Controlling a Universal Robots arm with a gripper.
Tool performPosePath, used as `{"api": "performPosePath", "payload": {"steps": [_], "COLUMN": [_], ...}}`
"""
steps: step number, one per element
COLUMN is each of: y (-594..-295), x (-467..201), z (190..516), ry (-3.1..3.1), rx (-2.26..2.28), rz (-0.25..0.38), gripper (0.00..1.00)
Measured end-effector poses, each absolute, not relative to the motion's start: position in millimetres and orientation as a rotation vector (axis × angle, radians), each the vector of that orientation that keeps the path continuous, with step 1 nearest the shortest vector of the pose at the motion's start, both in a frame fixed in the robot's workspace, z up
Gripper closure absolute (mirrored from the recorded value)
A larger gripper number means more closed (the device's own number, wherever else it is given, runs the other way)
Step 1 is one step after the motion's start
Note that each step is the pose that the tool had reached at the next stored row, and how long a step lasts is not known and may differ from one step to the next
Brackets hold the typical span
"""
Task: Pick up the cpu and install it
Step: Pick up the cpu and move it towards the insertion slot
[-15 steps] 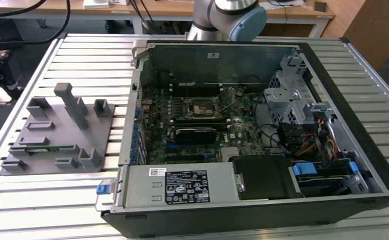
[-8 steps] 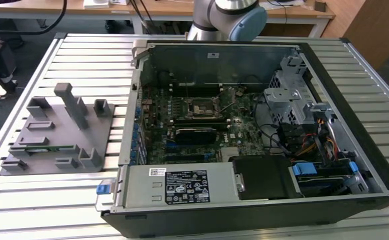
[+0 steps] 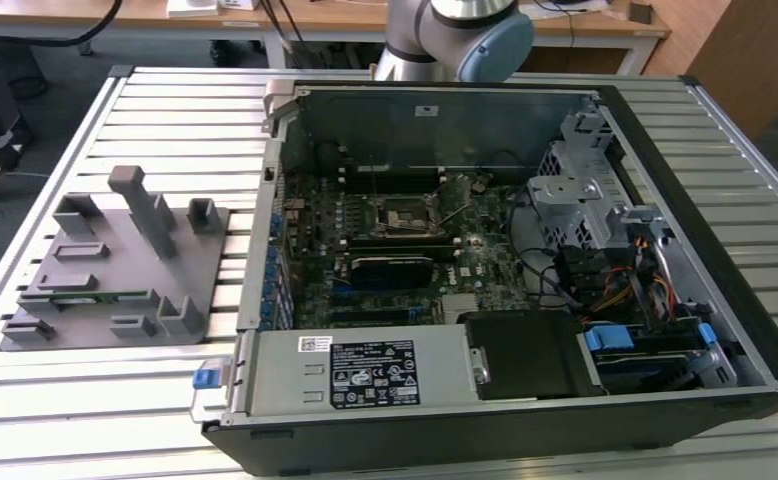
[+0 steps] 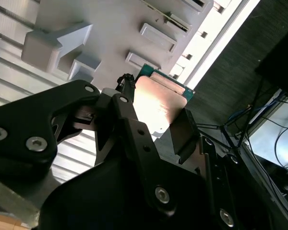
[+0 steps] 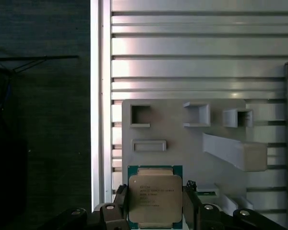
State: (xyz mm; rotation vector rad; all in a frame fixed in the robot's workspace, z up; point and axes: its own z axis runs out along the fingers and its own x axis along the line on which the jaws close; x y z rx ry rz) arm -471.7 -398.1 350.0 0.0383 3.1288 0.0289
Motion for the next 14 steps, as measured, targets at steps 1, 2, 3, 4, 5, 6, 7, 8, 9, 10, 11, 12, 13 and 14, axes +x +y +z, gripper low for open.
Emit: {"api": "performPosePath", "payload": {"steps": [1,2,3,4,5,6,7,8,9,10,11,12,13,14], "y": [-398.0,-397.9,-397.9,-397.8,-397.7,-397.6,-397.6,-397.5,-397.4,-397.3,-397.3,-397.2,-397.1,-397.1], "x": [-471.7,-471.7,-471.7,-471.7,-471.7,-471.7,-471.7,-471.7,-471.7,-471.7,-471.7,-471.7,-471.7,-471.7], "z": [352.6,354.9,357.1,359.4,361.7,364.1,366.4,368.8,371.5,374.5,377.3,380.2,383.1,386.1], "ry": [3.129,3.129,3.129,3.129,3.129,3.129,3.129,3.129,3.128,3.128,3.128,3.128,3.128,3.128], "rx": [0.038,0.038,0.038,0.038,0.038,0.038,0.038,0.038,0.038,0.038,0.038,0.038,0.038,0.038], "rz": [0.029,0.029,0.029,0.029,0.029,0.029,0.029,0.029,0.029,0.029,0.029,0.029,0.029,0.029], "gripper": [0.46,0.46,0.46,0.46,0.46,0.46,0.46,0.46,0.46,0.46,0.46,0.46,0.46,0.46]}}
